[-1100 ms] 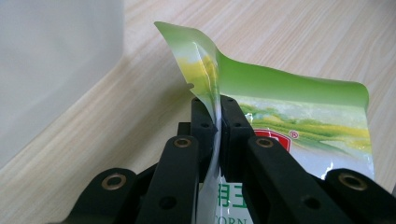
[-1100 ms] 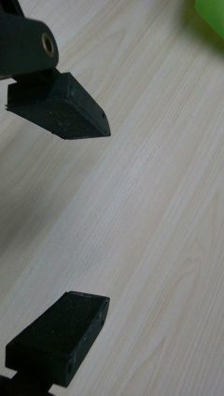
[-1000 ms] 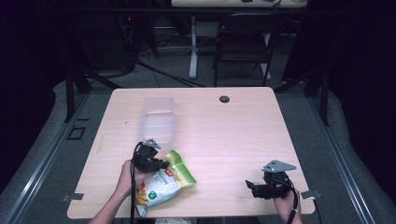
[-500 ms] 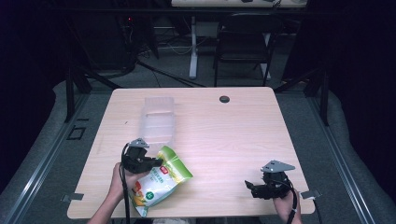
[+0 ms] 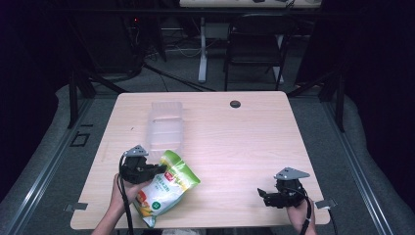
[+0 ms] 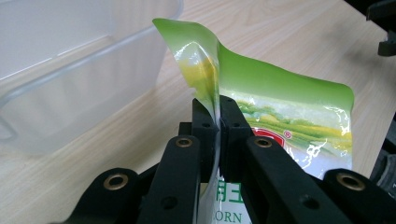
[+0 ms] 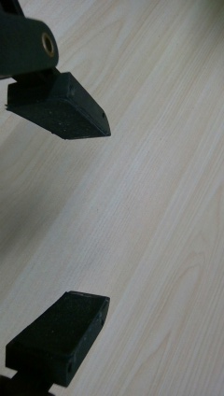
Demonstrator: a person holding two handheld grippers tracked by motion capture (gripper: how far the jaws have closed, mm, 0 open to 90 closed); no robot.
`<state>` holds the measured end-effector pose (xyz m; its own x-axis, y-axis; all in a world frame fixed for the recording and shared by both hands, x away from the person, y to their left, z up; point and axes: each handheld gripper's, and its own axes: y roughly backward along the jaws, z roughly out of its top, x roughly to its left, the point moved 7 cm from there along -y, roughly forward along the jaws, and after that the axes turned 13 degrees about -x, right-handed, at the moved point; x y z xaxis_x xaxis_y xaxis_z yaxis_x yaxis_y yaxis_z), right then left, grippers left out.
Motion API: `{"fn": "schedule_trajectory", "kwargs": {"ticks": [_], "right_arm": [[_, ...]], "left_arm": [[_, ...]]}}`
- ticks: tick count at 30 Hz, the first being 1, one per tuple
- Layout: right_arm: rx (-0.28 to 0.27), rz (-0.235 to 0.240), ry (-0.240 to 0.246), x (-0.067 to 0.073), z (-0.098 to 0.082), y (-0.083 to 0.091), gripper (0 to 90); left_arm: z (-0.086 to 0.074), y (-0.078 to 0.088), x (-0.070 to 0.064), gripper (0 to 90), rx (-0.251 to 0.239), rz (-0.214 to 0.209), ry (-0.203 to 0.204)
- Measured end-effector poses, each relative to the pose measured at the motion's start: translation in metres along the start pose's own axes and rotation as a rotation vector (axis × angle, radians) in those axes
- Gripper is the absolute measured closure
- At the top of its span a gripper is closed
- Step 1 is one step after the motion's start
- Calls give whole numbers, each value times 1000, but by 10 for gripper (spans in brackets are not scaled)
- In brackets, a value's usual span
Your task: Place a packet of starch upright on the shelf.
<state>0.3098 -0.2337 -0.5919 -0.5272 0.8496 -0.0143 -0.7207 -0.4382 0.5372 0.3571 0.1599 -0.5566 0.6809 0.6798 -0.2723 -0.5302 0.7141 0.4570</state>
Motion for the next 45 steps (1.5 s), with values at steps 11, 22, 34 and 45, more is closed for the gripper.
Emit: {"fn": "schedule_trajectory", "kwargs": {"ticks": [11, 22, 34, 45], "right_arm": [[3, -4, -7, 0, 0, 0, 148], [2, 0, -9, 0, 0, -1, 148], [1, 3, -5, 1, 0, -1, 147], [6, 0, 7, 1, 1, -1, 148]], "left_arm": [[2, 22, -2, 869, -116, 18, -23], [10, 35, 6, 876, -210, 67, -15], [21, 48, 1, 881, -270, 70, -20], [31, 58, -6, 882, -294, 36, -27]]}}
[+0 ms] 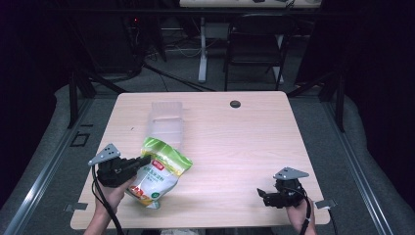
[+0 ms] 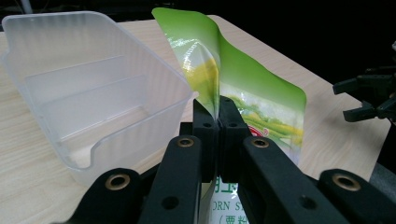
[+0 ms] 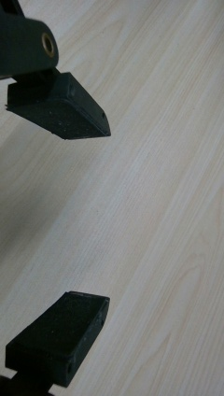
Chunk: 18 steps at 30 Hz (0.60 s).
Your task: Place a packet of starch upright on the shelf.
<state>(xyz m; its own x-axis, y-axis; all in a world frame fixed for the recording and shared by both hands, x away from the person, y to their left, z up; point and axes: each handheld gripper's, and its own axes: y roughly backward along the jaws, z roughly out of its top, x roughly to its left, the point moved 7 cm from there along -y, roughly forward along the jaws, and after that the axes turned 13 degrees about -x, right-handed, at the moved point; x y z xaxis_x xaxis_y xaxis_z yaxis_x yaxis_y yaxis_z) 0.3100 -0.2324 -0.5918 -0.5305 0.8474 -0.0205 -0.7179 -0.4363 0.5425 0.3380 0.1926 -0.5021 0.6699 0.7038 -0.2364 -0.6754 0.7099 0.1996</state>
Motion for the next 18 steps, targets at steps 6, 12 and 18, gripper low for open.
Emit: {"fn": "schedule_trajectory", "kwargs": {"ticks": [6, 12, 18], "right_arm": [[3, -2, -1, -1, 0, -1, 148], [6, -2, 3, 0, 0, 0, 148], [5, -2, 0, 0, -1, 0, 148]], "left_arm": [[4, 2, -2, 883, 3, -40, 9], [7, 4, -5, 885, 5, -53, -3], [11, 6, -5, 886, -7, -60, 5]]}}
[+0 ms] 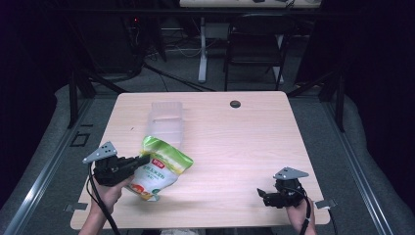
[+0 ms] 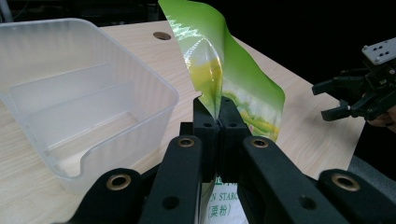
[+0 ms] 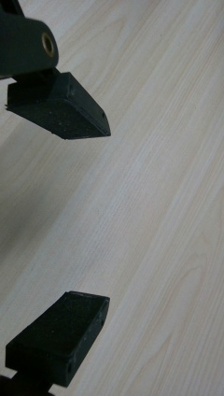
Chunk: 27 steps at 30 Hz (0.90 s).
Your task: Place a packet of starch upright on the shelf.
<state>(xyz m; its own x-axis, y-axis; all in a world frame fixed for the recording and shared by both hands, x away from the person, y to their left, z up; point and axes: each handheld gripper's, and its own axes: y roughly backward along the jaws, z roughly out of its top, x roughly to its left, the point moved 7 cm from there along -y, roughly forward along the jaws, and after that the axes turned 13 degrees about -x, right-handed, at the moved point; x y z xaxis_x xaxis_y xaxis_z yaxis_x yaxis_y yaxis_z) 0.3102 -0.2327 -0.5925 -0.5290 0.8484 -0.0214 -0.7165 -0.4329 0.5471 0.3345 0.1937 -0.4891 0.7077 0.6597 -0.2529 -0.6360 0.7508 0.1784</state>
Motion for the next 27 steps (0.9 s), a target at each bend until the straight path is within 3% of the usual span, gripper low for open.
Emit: {"fn": "schedule_trajectory", "kwargs": {"ticks": [8, 13, 27], "right_arm": [[11, 2, 3, 0, -1, -1, 148], [6, 1, -6, 1, -1, -1, 148], [14, 3, -1, 0, -1, -1, 148]], "left_arm": [[7, 2, -6, 887, -7, -17, -25], [11, 4, -6, 886, -15, -21, -17], [25, 10, -4, 886, -23, -6, -31]]}}
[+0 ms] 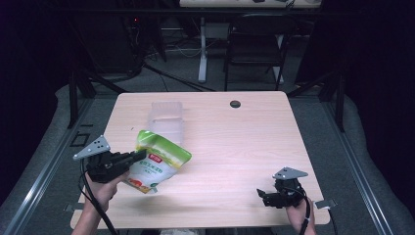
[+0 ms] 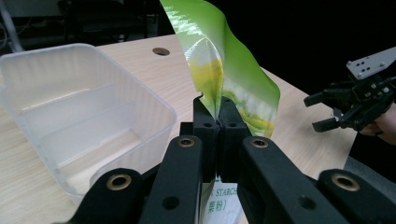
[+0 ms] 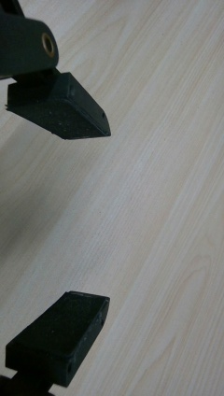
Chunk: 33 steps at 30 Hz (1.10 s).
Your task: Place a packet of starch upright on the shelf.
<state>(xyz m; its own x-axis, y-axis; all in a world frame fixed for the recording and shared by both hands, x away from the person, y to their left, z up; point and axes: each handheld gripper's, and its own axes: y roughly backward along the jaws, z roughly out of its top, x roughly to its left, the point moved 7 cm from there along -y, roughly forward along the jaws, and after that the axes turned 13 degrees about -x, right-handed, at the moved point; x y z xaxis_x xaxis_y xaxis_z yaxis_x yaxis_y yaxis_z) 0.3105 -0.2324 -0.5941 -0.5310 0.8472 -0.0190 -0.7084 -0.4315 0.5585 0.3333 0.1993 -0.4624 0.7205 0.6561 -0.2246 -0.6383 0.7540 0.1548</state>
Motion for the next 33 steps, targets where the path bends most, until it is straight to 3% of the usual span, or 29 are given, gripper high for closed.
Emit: {"fn": "schedule_trajectory", "kwargs": {"ticks": [19, 33], "right_arm": [[-3, 5, 2, 2, 1, 0, 148], [6, 5, -7, 2, 1, 0, 148]], "left_arm": [[35, 5, 6, 886, -10, 27, -27], [67, -5, 14, 886, -32, 44, -63]]}}
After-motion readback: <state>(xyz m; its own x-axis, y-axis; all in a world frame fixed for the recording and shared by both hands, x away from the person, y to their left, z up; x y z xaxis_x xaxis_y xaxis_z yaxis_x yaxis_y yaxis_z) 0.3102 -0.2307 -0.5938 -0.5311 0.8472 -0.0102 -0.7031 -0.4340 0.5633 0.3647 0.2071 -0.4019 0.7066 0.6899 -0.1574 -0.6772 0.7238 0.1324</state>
